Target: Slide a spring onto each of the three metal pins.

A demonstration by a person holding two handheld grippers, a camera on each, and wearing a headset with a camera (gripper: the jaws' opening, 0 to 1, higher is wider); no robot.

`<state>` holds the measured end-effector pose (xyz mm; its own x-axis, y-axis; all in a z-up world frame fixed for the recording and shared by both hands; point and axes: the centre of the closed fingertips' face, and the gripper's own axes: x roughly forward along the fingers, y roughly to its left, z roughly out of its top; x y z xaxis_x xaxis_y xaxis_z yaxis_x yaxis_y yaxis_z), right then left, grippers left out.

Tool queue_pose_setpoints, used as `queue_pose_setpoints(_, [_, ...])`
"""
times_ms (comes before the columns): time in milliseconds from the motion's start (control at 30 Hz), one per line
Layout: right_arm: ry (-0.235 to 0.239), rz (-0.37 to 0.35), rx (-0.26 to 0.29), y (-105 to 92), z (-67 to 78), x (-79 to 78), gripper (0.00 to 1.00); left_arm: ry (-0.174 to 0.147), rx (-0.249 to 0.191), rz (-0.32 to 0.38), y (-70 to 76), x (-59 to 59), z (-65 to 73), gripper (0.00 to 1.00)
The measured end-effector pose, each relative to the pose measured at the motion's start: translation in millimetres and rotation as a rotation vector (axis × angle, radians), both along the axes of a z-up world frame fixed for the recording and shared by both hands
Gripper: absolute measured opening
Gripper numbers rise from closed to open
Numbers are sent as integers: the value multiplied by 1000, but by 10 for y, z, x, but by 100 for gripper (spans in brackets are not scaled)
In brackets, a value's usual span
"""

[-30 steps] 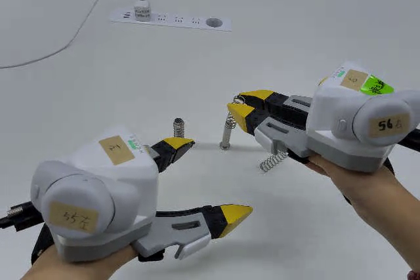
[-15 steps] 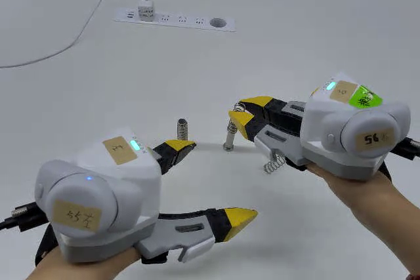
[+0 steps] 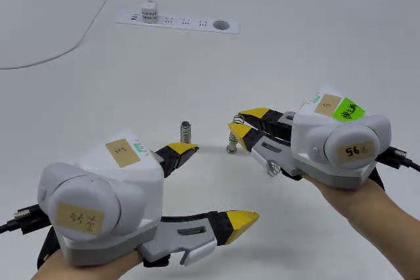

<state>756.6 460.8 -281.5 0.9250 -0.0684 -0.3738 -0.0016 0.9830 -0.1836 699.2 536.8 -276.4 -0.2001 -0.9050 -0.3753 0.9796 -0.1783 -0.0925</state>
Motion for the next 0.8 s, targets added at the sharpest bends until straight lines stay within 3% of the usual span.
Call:
queue_pose_setpoints(533, [68,0,7,19,-212,-4,12,-6,7,-11,3,-16,-23,70])
queue_pose_setpoints(800, [68,-11,24,17,-214,-6,13,-5,8,-1,5,7,-24,68])
